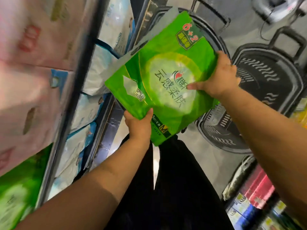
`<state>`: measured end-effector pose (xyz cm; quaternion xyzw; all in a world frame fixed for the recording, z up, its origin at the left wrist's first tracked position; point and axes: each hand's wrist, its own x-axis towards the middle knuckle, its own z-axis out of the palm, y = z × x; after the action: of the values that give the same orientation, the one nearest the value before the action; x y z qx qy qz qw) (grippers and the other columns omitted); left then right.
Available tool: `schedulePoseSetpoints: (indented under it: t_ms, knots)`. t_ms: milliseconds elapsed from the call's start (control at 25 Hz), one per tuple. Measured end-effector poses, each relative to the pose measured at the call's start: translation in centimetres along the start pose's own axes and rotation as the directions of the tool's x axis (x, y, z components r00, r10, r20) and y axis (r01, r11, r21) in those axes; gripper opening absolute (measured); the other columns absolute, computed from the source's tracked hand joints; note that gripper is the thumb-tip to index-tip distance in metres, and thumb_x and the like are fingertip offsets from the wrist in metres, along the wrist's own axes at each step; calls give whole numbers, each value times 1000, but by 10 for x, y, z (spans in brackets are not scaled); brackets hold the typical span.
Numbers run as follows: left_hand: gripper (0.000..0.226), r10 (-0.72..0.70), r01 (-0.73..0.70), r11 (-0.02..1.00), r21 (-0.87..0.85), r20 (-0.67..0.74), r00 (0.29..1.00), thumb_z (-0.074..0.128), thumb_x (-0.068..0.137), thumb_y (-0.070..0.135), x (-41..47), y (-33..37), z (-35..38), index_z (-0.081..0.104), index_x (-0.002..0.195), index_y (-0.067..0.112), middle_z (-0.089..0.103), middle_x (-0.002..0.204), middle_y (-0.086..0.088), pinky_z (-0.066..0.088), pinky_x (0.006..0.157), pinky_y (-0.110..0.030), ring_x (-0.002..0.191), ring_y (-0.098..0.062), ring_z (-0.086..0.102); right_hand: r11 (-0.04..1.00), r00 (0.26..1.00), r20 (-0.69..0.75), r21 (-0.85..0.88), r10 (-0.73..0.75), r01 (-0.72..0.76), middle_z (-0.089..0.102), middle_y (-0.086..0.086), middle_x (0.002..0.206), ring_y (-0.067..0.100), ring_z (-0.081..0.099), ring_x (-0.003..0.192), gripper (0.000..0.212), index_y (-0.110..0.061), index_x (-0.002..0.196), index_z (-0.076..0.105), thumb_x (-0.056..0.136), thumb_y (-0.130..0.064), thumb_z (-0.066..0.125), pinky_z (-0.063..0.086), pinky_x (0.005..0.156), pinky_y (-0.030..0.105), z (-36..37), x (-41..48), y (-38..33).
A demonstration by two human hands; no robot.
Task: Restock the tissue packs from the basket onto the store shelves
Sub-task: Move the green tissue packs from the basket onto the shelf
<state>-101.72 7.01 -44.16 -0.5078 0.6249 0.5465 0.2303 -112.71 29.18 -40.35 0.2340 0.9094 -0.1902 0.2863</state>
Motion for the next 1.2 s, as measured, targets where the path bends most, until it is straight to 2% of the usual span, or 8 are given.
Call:
schedulePoseSetpoints:
  t_ms: [120,240,400,640,800,960,1080,1200]
  knots:
    - [65,99,-99,995,-10,25,995,80,65,40,-46,12,-40,40,115,35,53,127,-7,49,98,-46,108,-20,59,999,1000,2,52,-4,4,32,11,149,37,27,138,127,-19,151,20,50,-59,87,27,110,57,-26,-46,-2]
    - [55,136,-134,989,-59,40,990,77,80,23,-88,10,-71,37,117,32,56,126,-3,47,97,-38,108,-17,58,997,998,14,46,-68,67,33,15,145,39,28,135,117,-17,147,28,53,-59,85,29,109,56,-40,-88,-8]
    - [58,254,-264,955,-131,-90,963,72,85,16,-149,0,-123,32,126,25,58,112,9,43,89,-27,107,-16,57,955,961,33,123,-275,269,42,15,138,37,38,129,109,-18,143,32,56,-55,86,36,106,49,-51,-151,-20]
    - [63,361,-431,880,-202,-305,881,74,83,15,-232,-24,-217,37,132,26,61,108,18,48,82,-15,95,3,59,799,826,70,312,-559,514,47,4,135,12,44,117,91,-12,142,31,69,-18,86,34,93,22,-64,-252,-52]
    - [68,377,-492,841,-227,-406,833,76,81,23,-290,-54,-280,39,138,28,65,117,12,49,96,-38,107,-8,63,690,720,61,351,-691,633,45,5,139,17,45,124,95,-14,145,29,68,-17,86,36,102,29,-64,-317,-85]
    - [73,343,-536,805,-255,-537,770,76,80,21,-343,-82,-326,36,141,27,63,112,18,47,100,-36,104,-4,61,593,615,51,340,-787,730,46,4,138,21,45,127,95,-17,143,30,67,-21,87,37,107,37,-61,-385,-113]
    - [84,332,-574,772,-272,-597,730,78,70,37,-376,-111,-366,35,141,30,62,124,11,46,102,-46,114,-12,59,518,548,27,371,-836,771,48,0,135,19,47,124,93,-18,141,32,66,-20,87,40,107,42,-53,-441,-124]
    - [79,356,-629,728,-273,-633,688,75,70,32,-410,-135,-405,37,138,33,63,121,15,49,98,-43,112,-8,61,454,496,5,408,-869,792,48,-4,133,15,47,123,94,-20,142,33,65,-21,87,40,106,39,-41,-492,-129]
